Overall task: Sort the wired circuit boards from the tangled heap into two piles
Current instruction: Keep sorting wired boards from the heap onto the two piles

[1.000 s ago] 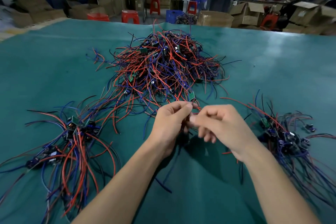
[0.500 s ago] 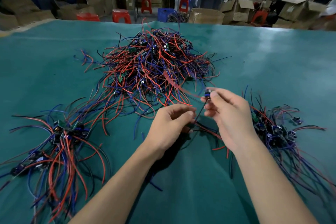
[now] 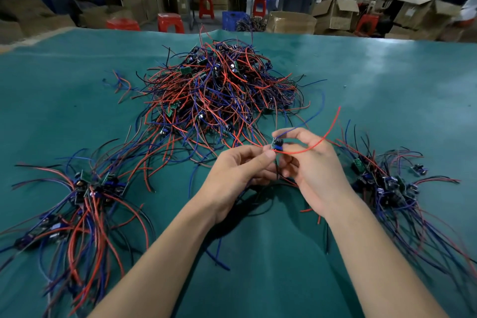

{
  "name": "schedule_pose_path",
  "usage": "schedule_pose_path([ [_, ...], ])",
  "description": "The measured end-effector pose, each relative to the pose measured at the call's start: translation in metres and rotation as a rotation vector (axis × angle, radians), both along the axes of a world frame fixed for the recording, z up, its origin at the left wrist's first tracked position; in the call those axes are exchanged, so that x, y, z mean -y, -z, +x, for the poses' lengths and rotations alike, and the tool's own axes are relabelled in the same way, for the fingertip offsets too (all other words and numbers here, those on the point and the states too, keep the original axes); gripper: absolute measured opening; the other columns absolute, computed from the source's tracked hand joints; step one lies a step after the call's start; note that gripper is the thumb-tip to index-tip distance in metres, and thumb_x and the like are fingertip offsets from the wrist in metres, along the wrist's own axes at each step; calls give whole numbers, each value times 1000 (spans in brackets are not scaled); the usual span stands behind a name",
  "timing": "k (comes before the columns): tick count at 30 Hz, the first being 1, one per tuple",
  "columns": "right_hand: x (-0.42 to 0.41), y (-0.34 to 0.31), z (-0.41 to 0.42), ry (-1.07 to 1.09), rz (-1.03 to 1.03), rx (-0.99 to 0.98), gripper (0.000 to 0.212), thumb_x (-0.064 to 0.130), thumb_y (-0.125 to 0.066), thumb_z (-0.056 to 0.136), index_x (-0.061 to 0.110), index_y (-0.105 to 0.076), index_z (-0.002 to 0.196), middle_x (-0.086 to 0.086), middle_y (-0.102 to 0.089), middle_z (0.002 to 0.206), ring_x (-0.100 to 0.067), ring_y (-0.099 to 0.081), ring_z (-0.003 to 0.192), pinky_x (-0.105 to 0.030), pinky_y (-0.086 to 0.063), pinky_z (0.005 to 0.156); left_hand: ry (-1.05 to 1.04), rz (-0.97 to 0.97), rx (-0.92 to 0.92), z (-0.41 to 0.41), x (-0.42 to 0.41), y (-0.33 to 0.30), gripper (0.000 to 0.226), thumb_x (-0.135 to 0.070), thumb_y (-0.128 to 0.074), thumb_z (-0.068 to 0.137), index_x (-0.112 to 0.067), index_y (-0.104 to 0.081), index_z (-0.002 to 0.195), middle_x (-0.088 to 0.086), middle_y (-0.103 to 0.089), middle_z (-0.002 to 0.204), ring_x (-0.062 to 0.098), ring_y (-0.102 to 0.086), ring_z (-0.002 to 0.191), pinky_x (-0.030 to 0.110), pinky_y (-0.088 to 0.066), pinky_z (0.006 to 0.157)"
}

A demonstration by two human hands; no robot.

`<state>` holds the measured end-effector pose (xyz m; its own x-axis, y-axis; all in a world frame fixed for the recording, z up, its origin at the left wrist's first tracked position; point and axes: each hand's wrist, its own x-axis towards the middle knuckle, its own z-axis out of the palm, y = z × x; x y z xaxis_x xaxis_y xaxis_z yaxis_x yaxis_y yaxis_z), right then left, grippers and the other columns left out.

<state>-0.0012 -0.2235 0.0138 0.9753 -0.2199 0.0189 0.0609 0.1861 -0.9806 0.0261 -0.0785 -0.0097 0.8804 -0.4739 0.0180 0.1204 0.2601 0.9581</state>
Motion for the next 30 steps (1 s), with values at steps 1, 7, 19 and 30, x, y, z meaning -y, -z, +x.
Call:
schedule_pose_path([
  [1,-1,1,0,8,-20,14,31,-13,-48,95,11,-68,94,-8,-74,80,-14,-53,57,-21,-39,48,-21,14,20,-1,1,0,25,-24,-70,85,-3,-67,97,9,-70,80,14,-63,63,18,-50,61],
  [7,-6,4,0,24,-107,22,29,-14,-55,89,10,-71,87,-7,-73,76,-15,-61,62,-20,-47,51,-126,99,10,-1,1,-1,22,-5,-69,86,-18,-69,69,13,-57,74,10,-34,47,17,-24,43],
  [19,-5,5,-3,184,-189,149,18,3,-80,84,18,-80,74,-9,-75,70,-18,-70,62,-29,-58,57,-73,54,-6,-1,1,0,35,-25,-76,81,4,-65,97,27,-67,88,5,-35,39,14,-24,38],
  [30,18,3,0,367,-348,206,18,23,-82,83,29,-78,66,2,-68,60,-11,-59,54,-20,-47,48,2,121,100,-1,-1,5,14,-12,-70,88,-6,-74,75,6,-66,67,8,-31,44,14,-25,41],
])
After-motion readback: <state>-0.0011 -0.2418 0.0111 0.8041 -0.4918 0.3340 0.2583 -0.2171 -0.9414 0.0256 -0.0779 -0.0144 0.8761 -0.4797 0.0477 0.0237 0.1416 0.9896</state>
